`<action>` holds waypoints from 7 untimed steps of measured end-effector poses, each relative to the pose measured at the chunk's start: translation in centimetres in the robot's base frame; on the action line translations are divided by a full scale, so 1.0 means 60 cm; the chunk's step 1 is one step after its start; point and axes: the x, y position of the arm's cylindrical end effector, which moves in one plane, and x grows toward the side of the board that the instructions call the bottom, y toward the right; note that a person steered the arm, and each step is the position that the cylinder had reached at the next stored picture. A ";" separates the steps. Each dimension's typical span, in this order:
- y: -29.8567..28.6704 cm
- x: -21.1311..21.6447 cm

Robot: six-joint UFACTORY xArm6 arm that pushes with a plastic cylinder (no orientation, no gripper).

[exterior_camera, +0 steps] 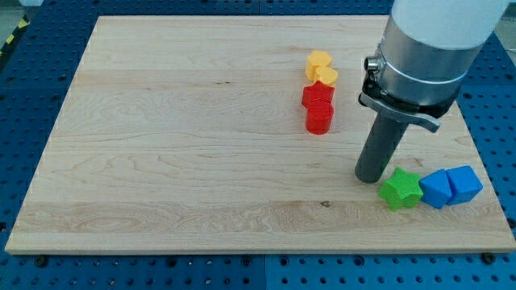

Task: Point your arm at the bottom side of the green circle

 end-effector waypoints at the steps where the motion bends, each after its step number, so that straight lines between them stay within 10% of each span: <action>1: 0.000 -0.002; 7: 0.119 -0.122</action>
